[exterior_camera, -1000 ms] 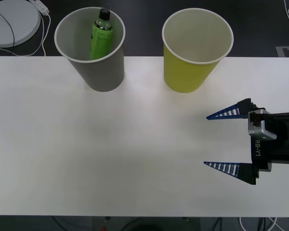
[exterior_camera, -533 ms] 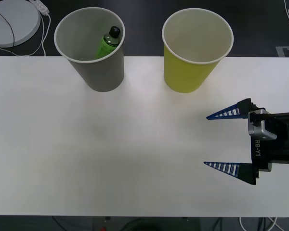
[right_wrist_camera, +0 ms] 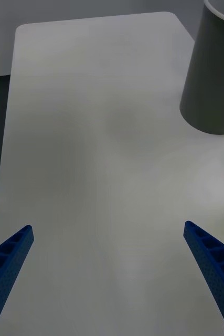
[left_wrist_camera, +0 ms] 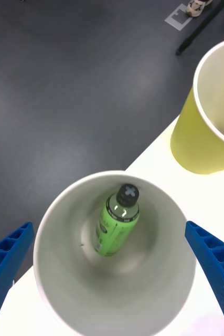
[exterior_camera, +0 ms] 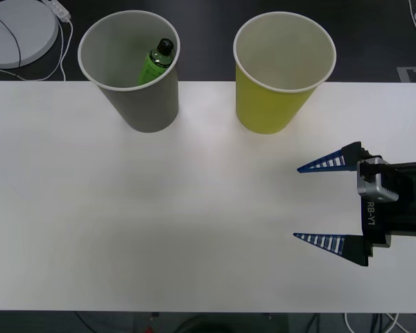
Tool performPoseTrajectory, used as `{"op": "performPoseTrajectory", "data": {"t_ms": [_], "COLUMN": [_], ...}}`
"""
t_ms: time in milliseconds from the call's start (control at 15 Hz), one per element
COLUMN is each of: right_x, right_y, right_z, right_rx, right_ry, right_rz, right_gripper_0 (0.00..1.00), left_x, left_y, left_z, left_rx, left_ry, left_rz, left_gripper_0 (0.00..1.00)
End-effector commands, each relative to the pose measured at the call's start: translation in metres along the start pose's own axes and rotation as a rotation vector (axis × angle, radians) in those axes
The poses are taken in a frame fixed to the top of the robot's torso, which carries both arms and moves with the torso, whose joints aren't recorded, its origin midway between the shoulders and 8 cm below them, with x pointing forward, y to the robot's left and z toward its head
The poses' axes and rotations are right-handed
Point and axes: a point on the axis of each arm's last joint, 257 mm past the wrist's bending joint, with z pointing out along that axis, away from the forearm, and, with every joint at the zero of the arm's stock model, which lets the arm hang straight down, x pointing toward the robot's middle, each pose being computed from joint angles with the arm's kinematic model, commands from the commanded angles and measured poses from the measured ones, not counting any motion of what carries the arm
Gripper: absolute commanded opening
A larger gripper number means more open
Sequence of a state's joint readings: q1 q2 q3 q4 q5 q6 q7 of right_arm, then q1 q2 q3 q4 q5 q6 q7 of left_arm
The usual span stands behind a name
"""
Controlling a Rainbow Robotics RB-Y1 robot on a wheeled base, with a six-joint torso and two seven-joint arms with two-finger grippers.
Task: Put the can into the green bin and the plastic bottle into the gray bin
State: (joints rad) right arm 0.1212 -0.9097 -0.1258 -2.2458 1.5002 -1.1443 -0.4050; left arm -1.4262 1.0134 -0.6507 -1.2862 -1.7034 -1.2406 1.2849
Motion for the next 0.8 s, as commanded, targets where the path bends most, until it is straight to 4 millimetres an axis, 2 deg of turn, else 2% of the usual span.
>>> {"op": "performPoseTrajectory", "data": {"t_ms": [67, 800], "right_x": [0.000, 0.000], "right_y": [0.000, 0.000], "right_z": [0.000, 0.000], "right_rx": [0.000, 0.000], "right_ry": [0.000, 0.000], "right_rz": [0.000, 0.000], "right_gripper_0": [1.00, 1.00], "left_x": [0.019, 0.078], "left_y": [-0.004, -0.040], "left_z": [-0.010, -0.043], "left_rx": [0.017, 0.145], "left_ry": [-0.004, -0.071], "left_rz": [0.002, -0.028], "left_gripper_0": [1.00, 1.00]}}
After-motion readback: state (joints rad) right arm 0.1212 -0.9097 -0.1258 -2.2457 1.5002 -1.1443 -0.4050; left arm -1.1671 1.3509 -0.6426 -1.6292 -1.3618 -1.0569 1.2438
